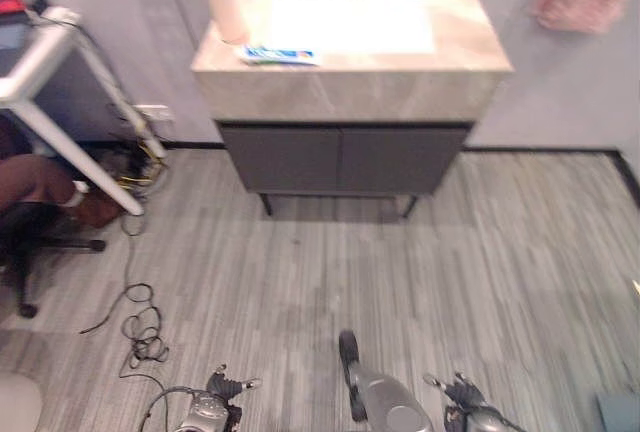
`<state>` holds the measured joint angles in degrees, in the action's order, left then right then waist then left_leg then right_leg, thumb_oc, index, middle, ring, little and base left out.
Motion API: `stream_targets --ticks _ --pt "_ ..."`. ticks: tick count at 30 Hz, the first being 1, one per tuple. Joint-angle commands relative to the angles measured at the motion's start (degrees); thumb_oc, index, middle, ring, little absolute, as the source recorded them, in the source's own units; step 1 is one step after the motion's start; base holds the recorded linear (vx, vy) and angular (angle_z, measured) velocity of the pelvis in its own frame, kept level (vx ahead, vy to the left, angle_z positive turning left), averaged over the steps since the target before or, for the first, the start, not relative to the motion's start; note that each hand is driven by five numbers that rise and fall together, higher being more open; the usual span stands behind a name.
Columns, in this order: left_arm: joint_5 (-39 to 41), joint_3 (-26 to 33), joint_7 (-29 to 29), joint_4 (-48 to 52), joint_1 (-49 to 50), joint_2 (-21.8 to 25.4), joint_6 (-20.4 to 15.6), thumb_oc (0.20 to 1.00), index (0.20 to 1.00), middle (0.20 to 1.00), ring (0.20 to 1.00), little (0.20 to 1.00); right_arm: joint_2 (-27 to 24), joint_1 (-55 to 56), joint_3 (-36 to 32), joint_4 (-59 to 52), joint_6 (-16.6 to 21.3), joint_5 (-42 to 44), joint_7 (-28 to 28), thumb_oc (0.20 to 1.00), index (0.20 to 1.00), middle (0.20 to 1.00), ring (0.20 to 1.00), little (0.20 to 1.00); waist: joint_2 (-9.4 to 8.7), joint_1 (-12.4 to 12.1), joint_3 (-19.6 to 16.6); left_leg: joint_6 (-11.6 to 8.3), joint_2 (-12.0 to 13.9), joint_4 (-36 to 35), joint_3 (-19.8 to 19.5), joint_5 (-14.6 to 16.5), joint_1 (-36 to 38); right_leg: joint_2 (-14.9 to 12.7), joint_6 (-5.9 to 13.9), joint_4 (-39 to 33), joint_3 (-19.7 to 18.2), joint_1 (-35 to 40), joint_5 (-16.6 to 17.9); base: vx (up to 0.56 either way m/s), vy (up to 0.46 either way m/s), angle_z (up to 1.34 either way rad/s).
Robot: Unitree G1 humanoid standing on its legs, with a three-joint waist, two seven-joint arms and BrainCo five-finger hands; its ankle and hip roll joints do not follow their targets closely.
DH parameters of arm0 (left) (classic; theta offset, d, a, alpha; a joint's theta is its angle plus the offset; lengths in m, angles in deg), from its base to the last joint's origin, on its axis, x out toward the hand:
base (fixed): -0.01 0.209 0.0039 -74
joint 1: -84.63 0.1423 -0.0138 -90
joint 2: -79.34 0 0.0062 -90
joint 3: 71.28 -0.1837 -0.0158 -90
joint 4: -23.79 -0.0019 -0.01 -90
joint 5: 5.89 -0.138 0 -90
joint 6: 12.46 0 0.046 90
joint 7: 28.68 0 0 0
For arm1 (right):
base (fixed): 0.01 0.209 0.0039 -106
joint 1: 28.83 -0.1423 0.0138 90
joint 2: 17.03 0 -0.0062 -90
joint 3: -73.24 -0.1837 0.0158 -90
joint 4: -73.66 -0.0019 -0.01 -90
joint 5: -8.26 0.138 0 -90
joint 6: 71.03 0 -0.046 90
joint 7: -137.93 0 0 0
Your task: Put brush and paste in cup on sink, flatten towel.
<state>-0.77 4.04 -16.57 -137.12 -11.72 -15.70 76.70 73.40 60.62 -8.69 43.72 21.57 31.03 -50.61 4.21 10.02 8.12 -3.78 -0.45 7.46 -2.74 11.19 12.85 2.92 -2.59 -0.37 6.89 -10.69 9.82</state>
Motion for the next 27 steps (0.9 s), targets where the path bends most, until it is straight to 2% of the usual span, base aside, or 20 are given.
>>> stream_targets --ticks 1,2,3,5,6,7,8,10,11,13,15,16,18,20,22,23,24,26,27 --pt "0.08 -0.27 -0.06 2.27 -2.16 3.4 -0.19 1.0 1.0 1.0 1.0 1.0 -2.89 -1.95 0.04 -2.36 2.16 -0.61 -0.59 1.0 1.0 1.0 1.0 1.0 -2.51 -0.15 1.16 -6.04 2.29 13.9 0.83 -22.47 -4.02 0.75 5.48 1.17 -1.93 0.54 -1.38 0.37 -0.276 -0.14" --pt "0.08 -0.27 -0.07 2.27 -2.17 3.43 -0.19 1.0 1.0 1.0 1.0 1.0 -2.86 -1.96 0.04 -2.36 2.17 -0.61 -0.59 1.0 1.0 1.0 1.0 1.0 -2.65 -0.06 1.06 -6.02 2.14 13.82 0.74 -22.63 -4.15 0.58 5.5 1.17 -1.9 0.41 -1.35 0.45 -0.365 0.1" --pt "0.59 -0.34 0.2 2.98 -2.37 3.77 -0.16 1.0 1.0 1.0 1.0 1.0 -3.49 -2.19 0.29 -3.34 2.24 -0.9 -0.96 1.0 1.0 1.0 1.0 1.0 -3.75 -0.94 2.14 -6.06 1.28 20.65 0.65 -24.27 -7.69 0.26 4.73 1.44 -2.8 1.8 -2.29 0.19 -0.177 0.06" --pt "1.55 -0.36 0.89 4.1 -2.54 4.28 -0.21 1.0 1.0 1.0 1.0 1.0 -4.47 -2.91 0.97 -4.21 2.13 -2.1 -1.7 1.0 1.0 1.0 1.0 1.0 -5.35 -2.59 3.56 -3.65 1.93 26.15 2.64 -23.41 -12.25 -0.09 3.7 2.18 -3.99 4.11 -4.24 0.31 -0.241 -0.33" --pt "1.58 -0.51 1.29 4.52 -2.86 4.4 -0.34 1.0 1.0 1.0 1.0 1.0 -4.94 -3.25 1.3 -4.16 2.1 -2.89 -2.32 1.0 1.0 1.0 1.0 1.0 -5.91 -3.57 4.1 -1.83 2.89 24.95 4.81 -21.05 -15.81 -0.34 3.62 2.12 -4.72 5.62 -4.84 0.35 -0.186 -0.68" --pt "1.64 -0.63 1.45 5.0 -2.86 4.47 -0.41 1.0 1.0 1.0 1.0 1.0 -5.28 -3.17 1.36 -4.37 2.03 -3.7 -2.91 1.0 1.0 1.0 1.0 1.0 -6.69 -4.53 4.33 -0.43 2.64 23.17 6.99 -17.79 -20.46 -0.78 3.79 1.58 -5.48 7.35 -5.48 0.33 -0.123 -0.48" --pt "1.71 -0.7 1.39 5.3 -2.69 4.56 -0.42 1.0 1.0 1.0 1.0 1.0 -5.36 -3.06 1.39 -4.49 1.95 -3.85 -2.98 1.0 1.0 1.0 1.0 1.0 -7.04 -5.06 4.2 -0.07 2.5 22.54 7.92 -17.04 -22.36 -0.94 3.95 1.35 -6.03 8.16 -5.69 0.35 -0.062 -0.28" --pt "1.54 -0.47 1.49 5.76 -1.94 4.7 -0.68 1.0 1.0 1.0 1.0 1.0 -5.64 -2.64 1.62 -5.01 2.01 -4.77 -3.01 1.0 1.0 1.0 1.0 1.0 -6.95 -6.19 3.79 0.64 2.57 12.3 11.18 -16.16 -26.79 -0.86 4.97 0.26 -6.95 10.4 -6.78 0.39 0.021 -0.27" --pt "1.58 -0.38 1.39 6.3 -1.38 4.76 -0.58 1.0 1.0 1.0 1.0 1.0 -5.62 -2.42 1.98 -5.35 1.75 -5.49 -2.73 1.0 1.0 1.0 1.0 1.0 -6.73 -6.93 3.89 0.81 2.53 8.33 10.86 -16.24 -27.26 -0.68 5.09 0.27 -7.89 11.72 -7.42 0.43 0.093 -0.37" --pt "1.3 0.24 1.57 6.82 -0.3 4.93 -0.74 1.0 1.0 1.0 1.0 1.0 -5.5 -2.24 3.15 -4.84 1.72 -7.51 -2.66 1.0 1.0 1.0 1.0 1.0 -4.99 -8.76 3.94 0.29 1.65 -4.91 7.31 -21.4 -28.05 1.09 5.28 -0.82 -10.54 15.19 -8.73 0.48 0.118 -0.45" --pt "1.04 0.77 1.64 6.23 0.64 4.97 -0.76 1.0 1.0 1.0 1.0 1.0 -5.47 -2.57 4.04 -3.66 1.53 -9.12 -2.56 1.0 1.0 1.0 1.0 1.0 -3.88 -10.25 3.64 -0.86 1.45 -11.08 3.35 -23.97 -29.28 1.92 5.15 -0.9 -13.44 17.4 -10.12 0.53 0.138 -1.03" --pt "-0.02 1.43 1.82 4.36 1.3 5.14 -0.52 1.0 1.0 1.0 1.0 1.0 -5.16 -2.94 4.95 -2.61 1.34 -10.28 -1.94 1.0 1.0 1.0 1.0 1.0 -3.37 -11.09 2.99 -1.65 2.01 -12.1 2.02 -25.51 -30.0 1.89 5.29 -0.4 -16.37 19.64 -11.75 0.43 0.137 -1.4" --pt "-0.38 1.48 1.76 3.73 1.88 5.26 -0.49 1.0 1.0 1.0 1.0 1.0 -5.03 -2.8 5.26 -2.48 1.27 -10.8 -1.72 1.0 1.0 1.0 1.0 1.0 -3.25 -11.57 2.67 -1.67 2.24 -11.71 2.06 -26.39 -29.41 1.67 5.23 -0.03 -17.68 20.54 -12.57 0.33 0.142 -1.19" --pt "-0.67 1.84 2.3 2.37 2.22 5.44 -0.45 1.0 1.0 1.0 1.0 1.0 -4.52 -2.64 5.59 -2.0 1.26 -11.43 -1.73 1.0 1.0 1.0 1.0 1.0 -3.46 -12.04 1.77 -0.83 1.85 -10.29 2.41 -26.05 -28.36 0.83 5.46 1.29 -19.26 21.9 -14.34 0.37 0.222 -0.74" --pt "-0.69 2.19 2.6 0.87 2.3 5.31 -0.16 1.0 1.0 1.0 1.0 1.0 -3.77 -2.68 5.24 -1.95 1.14 -10.95 -1.82 1.0 1.0 1.0 1.0 1.0 -4.05 -12.19 0.79 0.12 0.65 -7.36 3.39 -24.39 -29.1 -1.23 6.75 2.93 -19.54 22.22 -14.5 0.38 0.262 -0.55" --pt "-1.09 2.17 3.03 0.7 2.45 5.55 -0.19 1.0 1.0 1.0 1.0 1.0 -2.78 -2.57 5.01 -1.99 1.26 -10.25 -1.69 1.0 1.0 1.0 1.0 1.0 -4.85 -11.85 0.24 1.34 -0.48 -5.71 4.87 -22.15 -28.38 -2.74 8.34 6.43 -19.67 21.04 -12.98 0.28 0.184 -0.6" --pt "-1.09 2.17 3.03 0.7 2.45 5.53 -0.19 1.0 1.0 1.0 1.0 1.0 -2.8 -2.57 5.0 -1.99 1.26 -10.25 -1.69 1.0 1.0 1.0 1.0 1.0 -4.69 -11.97 0.12 1.29 -0.27 -5.7 4.89 -22.2 -28.55 -2.56 8.32 6.42 -19.79 20.82 -12.82 0.27 0.183 -0.53" --pt "-2.11 1.69 3.17 1.03 2.26 6.09 -0.15 1.0 1.0 1.0 1.0 1.0 -2.61 -3.22 5.32 -2.17 1.14 -10.59 -1.22 1.0 1.0 1.0 1.0 1.0 -5.34 -11.89 0.17 2.54 -0.99 -5.42 6.35 -20.44 -27.52 -3.4 10.6 10.98 -19.94 18.96 -8.93 0.18 0.131 -0.41" --pt "-2.81 1.1 3.21 1.52 2.1 6.43 -0.15 1.0 1.0 1.0 1.0 1.0 -2.66 -3.43 5.67 -2.53 1.17 -11.24 -1.08 1.0 1.0 1.0 1.0 1.0 -5.32 -12.02 0.28 3.03 -1.18 -5.61 7.02 -19.79 -27.02 -3.21 11.77 14.33 -19.86 17.26 -5.66 0.22 0.16 -0.54"
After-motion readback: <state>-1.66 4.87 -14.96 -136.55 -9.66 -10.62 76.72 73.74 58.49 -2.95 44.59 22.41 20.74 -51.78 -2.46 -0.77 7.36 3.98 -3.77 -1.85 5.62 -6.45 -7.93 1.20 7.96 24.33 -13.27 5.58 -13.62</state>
